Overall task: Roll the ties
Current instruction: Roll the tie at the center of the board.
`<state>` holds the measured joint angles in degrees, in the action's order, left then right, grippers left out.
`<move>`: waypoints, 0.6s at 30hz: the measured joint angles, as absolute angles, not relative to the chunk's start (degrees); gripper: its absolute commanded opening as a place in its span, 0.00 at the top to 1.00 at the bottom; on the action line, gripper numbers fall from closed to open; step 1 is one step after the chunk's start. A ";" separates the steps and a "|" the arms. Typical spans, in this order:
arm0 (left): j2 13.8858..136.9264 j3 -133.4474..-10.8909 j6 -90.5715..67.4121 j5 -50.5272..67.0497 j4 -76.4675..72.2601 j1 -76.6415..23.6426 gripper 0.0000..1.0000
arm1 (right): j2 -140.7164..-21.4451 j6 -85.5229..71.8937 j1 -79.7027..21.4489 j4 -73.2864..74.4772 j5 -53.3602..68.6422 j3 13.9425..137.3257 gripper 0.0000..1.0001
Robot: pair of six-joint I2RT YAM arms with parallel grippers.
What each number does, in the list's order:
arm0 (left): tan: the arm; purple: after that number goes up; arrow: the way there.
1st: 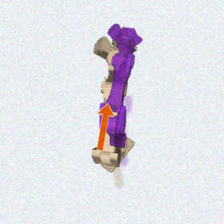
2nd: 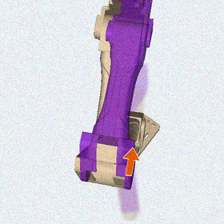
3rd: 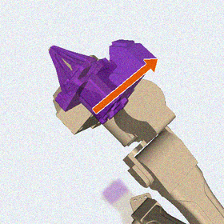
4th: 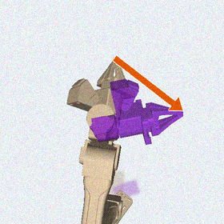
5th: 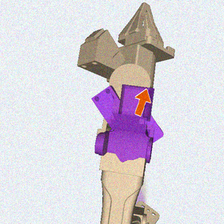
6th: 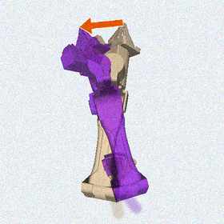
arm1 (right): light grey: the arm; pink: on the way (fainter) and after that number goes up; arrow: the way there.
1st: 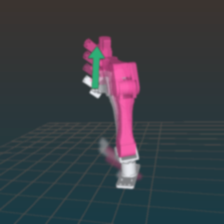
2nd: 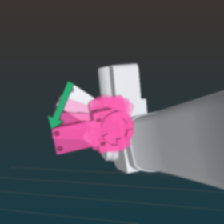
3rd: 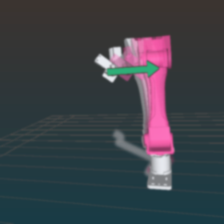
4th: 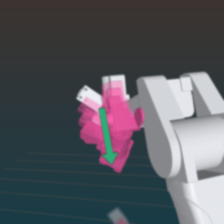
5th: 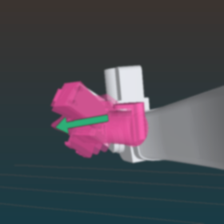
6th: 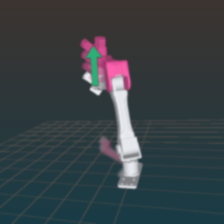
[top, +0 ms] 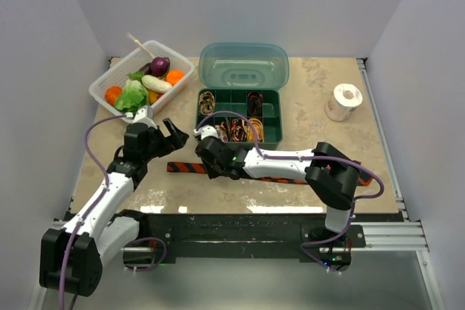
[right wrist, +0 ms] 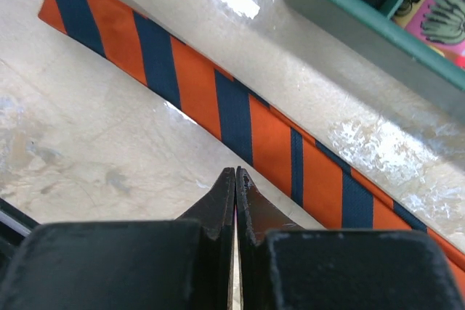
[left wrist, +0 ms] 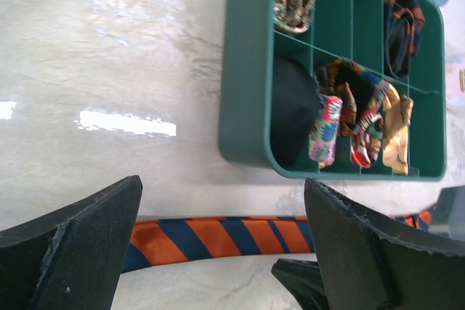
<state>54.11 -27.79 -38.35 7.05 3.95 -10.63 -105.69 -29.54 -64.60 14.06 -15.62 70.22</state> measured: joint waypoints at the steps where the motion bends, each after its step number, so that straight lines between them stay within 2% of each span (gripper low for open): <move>1: 53.80 -27.51 -38.39 6.61 3.97 -10.11 0.02 | -105.97 -29.52 -64.60 14.00 -15.66 70.61 1.00; 10: 51.77 -24.82 -38.44 5.17 4.43 -6.50 0.06 | -115.18 -29.32 -64.60 12.78 -16.62 76.69 1.00; 18: 50.94 -18.22 -42.15 5.19 4.97 -5.63 0.14 | -114.21 -29.52 -64.60 11.11 -16.60 74.43 1.00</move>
